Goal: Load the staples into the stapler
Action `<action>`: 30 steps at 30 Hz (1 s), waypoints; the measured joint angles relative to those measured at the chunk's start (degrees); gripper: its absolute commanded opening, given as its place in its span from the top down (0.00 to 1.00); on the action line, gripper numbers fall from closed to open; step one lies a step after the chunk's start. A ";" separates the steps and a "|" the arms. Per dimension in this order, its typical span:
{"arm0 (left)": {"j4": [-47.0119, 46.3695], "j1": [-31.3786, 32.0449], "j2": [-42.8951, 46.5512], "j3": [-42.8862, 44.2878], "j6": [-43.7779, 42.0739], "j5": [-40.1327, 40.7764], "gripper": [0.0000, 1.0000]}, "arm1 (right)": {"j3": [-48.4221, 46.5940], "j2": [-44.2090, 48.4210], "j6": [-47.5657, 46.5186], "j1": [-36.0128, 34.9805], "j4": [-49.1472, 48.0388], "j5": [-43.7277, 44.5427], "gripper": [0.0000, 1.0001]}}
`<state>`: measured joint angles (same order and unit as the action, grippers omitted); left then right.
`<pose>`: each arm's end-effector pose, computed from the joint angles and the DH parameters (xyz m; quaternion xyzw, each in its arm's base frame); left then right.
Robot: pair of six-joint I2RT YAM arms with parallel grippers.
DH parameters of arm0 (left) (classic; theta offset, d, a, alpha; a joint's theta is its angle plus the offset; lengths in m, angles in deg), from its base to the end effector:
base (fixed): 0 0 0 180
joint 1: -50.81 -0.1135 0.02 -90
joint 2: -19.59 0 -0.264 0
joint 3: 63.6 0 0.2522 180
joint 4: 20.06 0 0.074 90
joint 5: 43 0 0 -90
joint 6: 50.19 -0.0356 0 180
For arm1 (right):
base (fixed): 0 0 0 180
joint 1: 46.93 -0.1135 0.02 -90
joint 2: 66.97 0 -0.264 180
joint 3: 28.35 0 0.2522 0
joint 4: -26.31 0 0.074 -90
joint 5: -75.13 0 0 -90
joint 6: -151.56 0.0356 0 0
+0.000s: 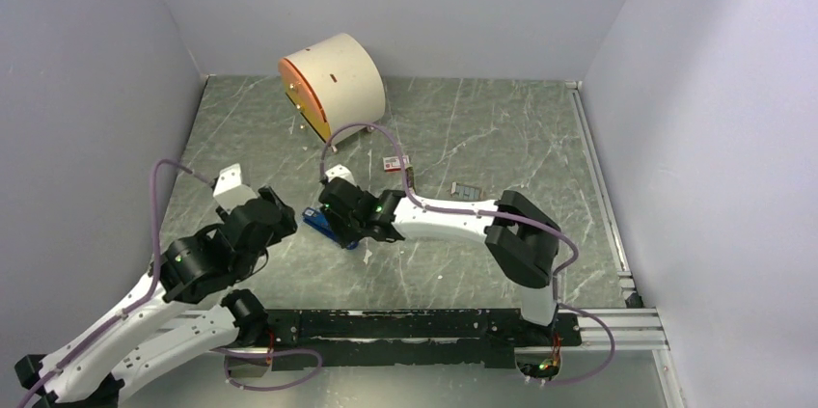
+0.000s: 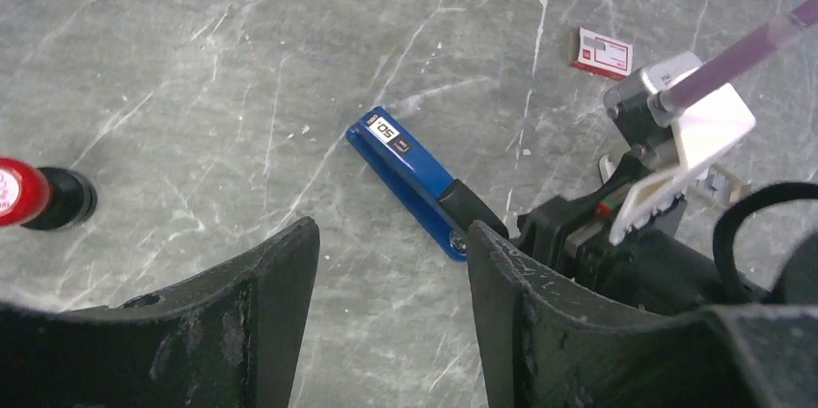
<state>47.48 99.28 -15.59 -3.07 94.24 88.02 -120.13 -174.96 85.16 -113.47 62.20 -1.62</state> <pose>0.0883 -0.0645 0.3058 -0.1863 0.8477 -0.0972 0.4870 0.1709 0.3733 0.2085 -0.3090 0.8880 0.1513 0.3051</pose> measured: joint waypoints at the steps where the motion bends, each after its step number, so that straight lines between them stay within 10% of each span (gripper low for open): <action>1: 0.46 0.00 1.05 -0.81 1.18 0.33 0.37 | -0.04 -0.72 -0.07 0.57 -0.13 -0.42 0.49; 13: -4.28 0.00 1.29 -11.08 7.54 -2.73 0.36 | -1.07 -4.52 -1.81 3.08 -2.14 -4.90 0.84; 30: -47.08 -0.02 -20.74 -26.82 1.44 -31.12 0.46 | 22.05 14.73 21.79 7.91 -6.67 -3.06 0.87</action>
<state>0.40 99.26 -36.33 -29.89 95.68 56.89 -98.08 -160.23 106.95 -105.56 55.53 -4.68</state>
